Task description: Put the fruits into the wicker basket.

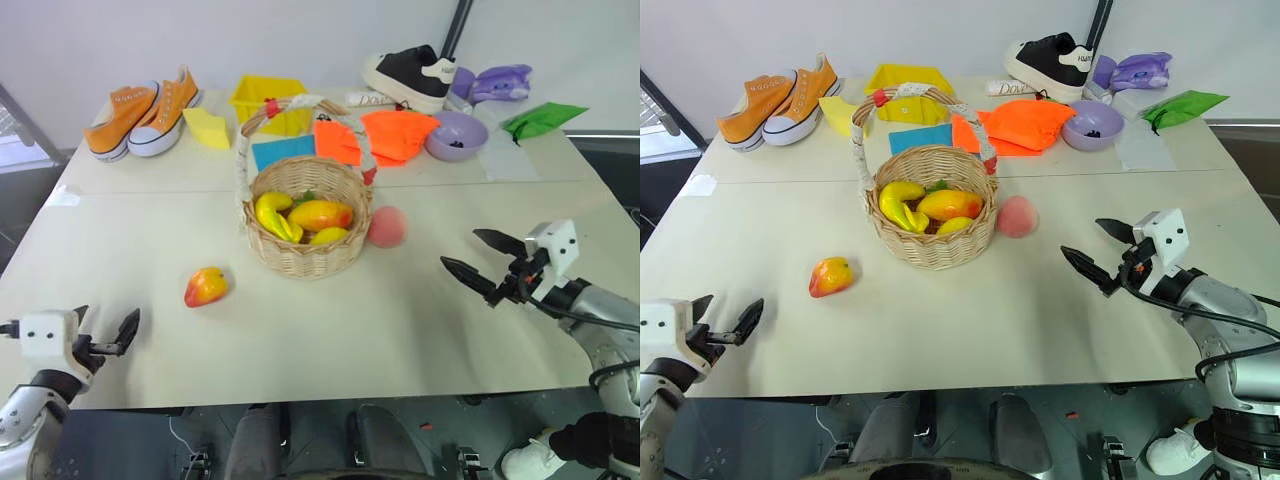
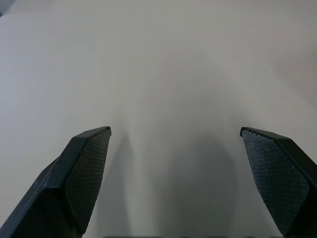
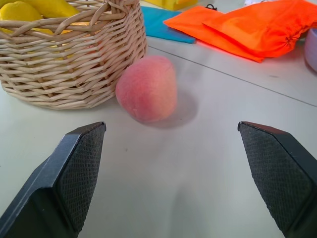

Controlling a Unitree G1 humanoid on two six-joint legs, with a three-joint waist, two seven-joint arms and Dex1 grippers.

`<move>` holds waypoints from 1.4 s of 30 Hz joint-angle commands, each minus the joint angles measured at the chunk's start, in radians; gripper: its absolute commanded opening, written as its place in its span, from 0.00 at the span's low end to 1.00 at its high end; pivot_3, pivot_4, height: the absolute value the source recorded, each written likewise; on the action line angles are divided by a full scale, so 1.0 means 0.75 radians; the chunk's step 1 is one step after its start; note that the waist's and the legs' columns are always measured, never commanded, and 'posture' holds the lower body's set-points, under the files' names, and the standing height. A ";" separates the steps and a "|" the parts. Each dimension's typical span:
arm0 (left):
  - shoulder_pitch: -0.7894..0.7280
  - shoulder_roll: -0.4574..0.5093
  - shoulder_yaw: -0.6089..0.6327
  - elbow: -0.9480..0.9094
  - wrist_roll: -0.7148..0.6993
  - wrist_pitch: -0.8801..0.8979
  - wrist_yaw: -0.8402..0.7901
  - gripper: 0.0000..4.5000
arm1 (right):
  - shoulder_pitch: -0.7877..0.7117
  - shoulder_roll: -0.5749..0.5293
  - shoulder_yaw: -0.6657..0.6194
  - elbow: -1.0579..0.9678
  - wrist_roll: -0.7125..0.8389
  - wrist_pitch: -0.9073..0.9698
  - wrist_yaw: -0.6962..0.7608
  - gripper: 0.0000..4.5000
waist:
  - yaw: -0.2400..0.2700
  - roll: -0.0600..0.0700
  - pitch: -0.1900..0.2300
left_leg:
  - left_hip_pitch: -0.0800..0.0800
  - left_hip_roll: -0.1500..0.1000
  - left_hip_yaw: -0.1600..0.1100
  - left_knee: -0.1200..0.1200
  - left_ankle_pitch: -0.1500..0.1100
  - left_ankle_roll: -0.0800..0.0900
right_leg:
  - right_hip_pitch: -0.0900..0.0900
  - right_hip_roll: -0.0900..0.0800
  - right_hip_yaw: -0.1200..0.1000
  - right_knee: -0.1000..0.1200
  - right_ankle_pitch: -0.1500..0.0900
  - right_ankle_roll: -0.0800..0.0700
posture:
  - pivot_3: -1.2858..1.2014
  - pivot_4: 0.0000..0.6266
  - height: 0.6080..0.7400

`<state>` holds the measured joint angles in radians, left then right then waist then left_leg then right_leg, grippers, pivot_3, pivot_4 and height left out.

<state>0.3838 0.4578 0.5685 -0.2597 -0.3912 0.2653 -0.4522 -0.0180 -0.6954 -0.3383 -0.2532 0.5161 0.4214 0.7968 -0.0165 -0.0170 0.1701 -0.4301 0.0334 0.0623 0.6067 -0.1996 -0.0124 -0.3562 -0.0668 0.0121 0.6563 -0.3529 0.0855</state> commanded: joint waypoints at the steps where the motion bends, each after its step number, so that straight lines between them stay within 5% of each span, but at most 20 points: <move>1: 0.013 0.006 0.041 -0.047 -0.001 -0.054 -0.004 1.00 | -0.011 -0.024 -0.015 -0.046 0.012 -0.002 0.005 1.00 | 0.000 0.000 0.000 | 0.000 0.000 0.000 0.000 0.000 0.000 | 0.000 0.000 0.000 0.000 0.000 0.000 | 0.52 0.24 0.95; 10: 0.000 0.042 -0.001 -0.218 -0.084 0.014 -0.035 1.00 | -0.032 -0.036 0.007 -0.121 0.033 0.068 -0.003 1.00 | 0.000 0.000 0.000 | -0.001 0.000 0.000 0.000 0.000 0.000 | 0.000 0.000 0.000 -0.001 0.000 0.000 | 0.52 0.24 0.95; 17: -0.037 0.208 -0.132 -0.398 -0.110 0.124 -0.182 1.00 | -0.064 -0.130 0.064 -0.270 0.151 0.186 0.111 1.00 | 0.001 0.000 0.000 | -0.002 0.000 0.000 0.000 0.001 0.003 | 0.000 0.000 0.000 -0.001 0.000 0.000 | 0.52 0.24 0.95; 25: -0.165 0.353 -0.310 -0.307 0.028 0.168 -0.230 1.00 | 0.010 -0.173 0.316 -0.616 0.187 0.187 0.231 1.00 | 0.001 0.000 0.000 | -0.002 0.000 0.000 -0.001 0.002 0.004 | -0.001 0.000 -0.001 -0.002 0.000 0.000 | 0.52 0.24 0.95; 37: -0.329 0.344 -0.482 -0.152 0.069 0.242 -0.263 1.00 | 0.066 -0.104 0.411 -0.587 0.064 0.010 0.208 1.00 | -0.001 -0.001 -0.001 | -0.002 0.000 -0.001 0.000 0.001 0.004 | 0.000 0.000 -0.001 -0.004 0.001 0.000 | 0.52 0.24 0.95; 40: -0.336 0.346 -0.491 -0.123 0.083 0.233 -0.264 0.82 | 0.074 -0.098 0.411 -0.575 0.045 -0.022 0.206 1.00 | -0.005 -0.001 -0.001 | -0.002 0.000 0.000 0.000 0.002 0.004 | -0.001 0.000 -0.001 -0.003 0.001 0.000 | 0.52 0.24 0.95; 42: -0.338 0.342 -0.487 -0.114 0.085 0.233 -0.265 0.61 | 0.075 -0.096 0.414 -0.568 0.039 -0.035 0.205 1.00 | -0.001 -0.001 -0.001 | -0.002 0.000 -0.001 0.000 0.002 0.004 | 0.000 0.000 -0.001 -0.003 0.001 0.000 | 0.52 0.24 0.95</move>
<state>0.1311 0.7094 0.1905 -0.3462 -0.3374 0.4441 -0.6508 0.0392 -0.7725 -0.0172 -0.6670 0.5489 0.4235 0.9500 -0.0172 -0.0177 0.1693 -0.4317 0.0332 0.0618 0.6067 -0.1983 -0.0090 -0.3563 -0.0667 0.0109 0.6542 -0.3523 0.0855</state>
